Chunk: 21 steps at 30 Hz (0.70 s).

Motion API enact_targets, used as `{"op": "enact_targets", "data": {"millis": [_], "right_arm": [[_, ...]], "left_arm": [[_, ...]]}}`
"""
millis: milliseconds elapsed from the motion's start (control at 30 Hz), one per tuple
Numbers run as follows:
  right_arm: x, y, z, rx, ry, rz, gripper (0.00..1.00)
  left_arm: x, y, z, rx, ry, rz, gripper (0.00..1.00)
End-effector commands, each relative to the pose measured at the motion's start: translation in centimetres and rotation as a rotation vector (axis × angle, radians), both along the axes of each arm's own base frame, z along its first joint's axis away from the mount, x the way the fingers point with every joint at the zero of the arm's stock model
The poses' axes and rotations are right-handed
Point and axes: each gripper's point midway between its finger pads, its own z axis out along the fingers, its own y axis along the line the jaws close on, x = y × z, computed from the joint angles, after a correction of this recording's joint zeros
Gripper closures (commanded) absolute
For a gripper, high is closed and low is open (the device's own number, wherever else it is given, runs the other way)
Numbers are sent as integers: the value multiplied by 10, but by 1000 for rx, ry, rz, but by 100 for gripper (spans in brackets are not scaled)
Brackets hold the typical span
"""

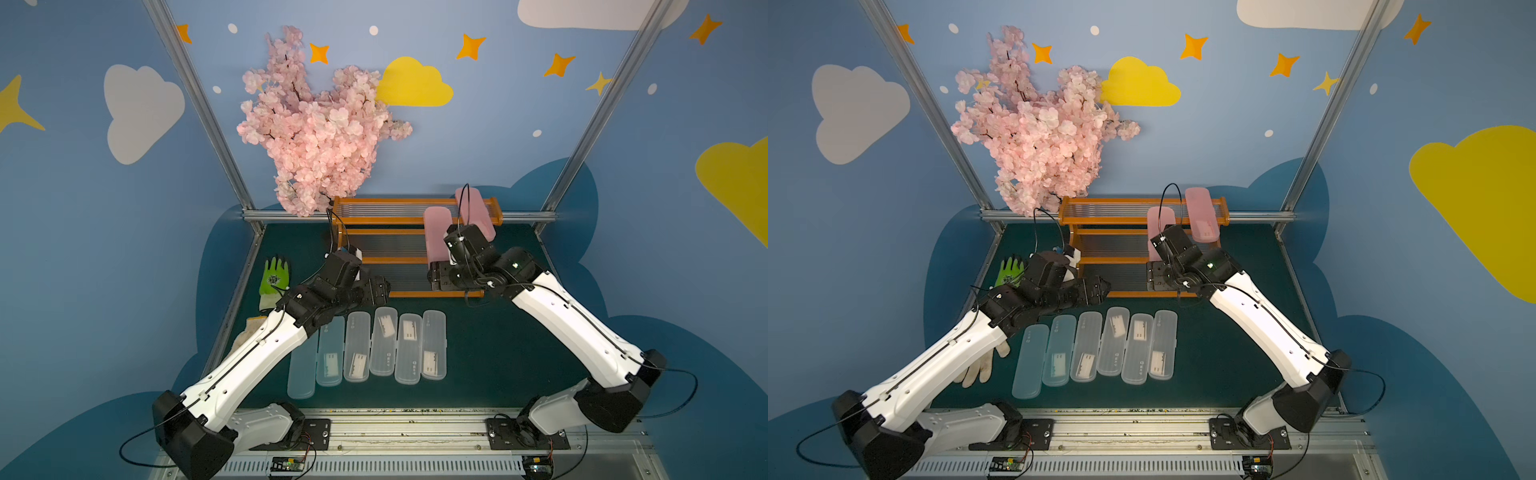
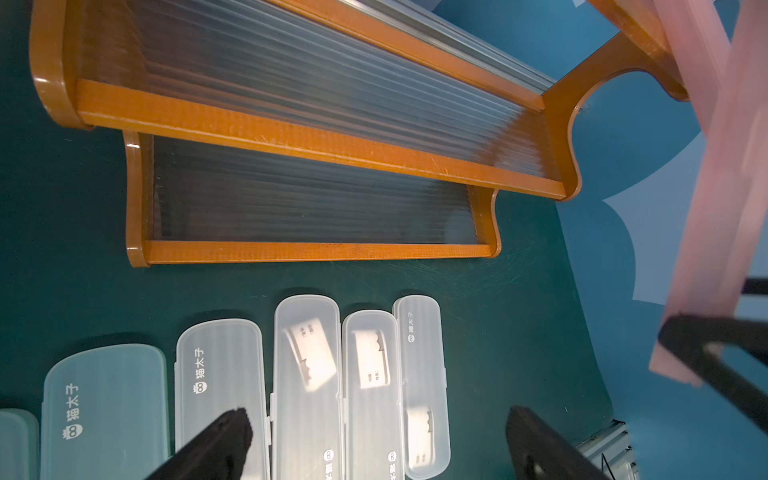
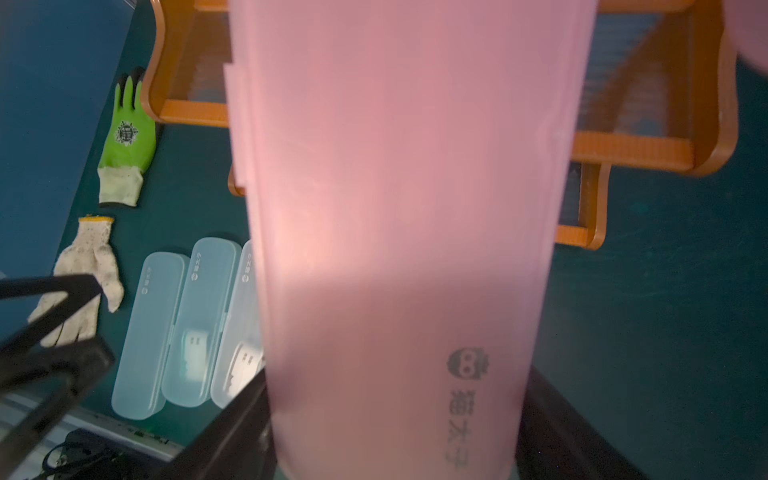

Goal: Place the pencil cases on the shelf according to color
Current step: Place the pencil case on the shelf.

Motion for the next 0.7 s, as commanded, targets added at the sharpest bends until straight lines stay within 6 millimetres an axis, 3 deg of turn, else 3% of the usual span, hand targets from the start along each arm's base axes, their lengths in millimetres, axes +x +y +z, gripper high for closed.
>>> {"op": "enact_targets", "data": {"millis": [0,167,300,667], "right_arm": [[21,1,12,-41,-25,47,28],[66,-2,15,-43,-8,-9,27],[90,-2,17,-66,-8,-33,26],[116,1,19,-17,-4,-70,21]], "left_arm": [[5,-3,3,3,-15,-19,0],[2,-4,-8,7,-1,-30,0],[-3,-2,-21,14,24,-32,0],[-23,11,-53,-17,73,4,0]]}}
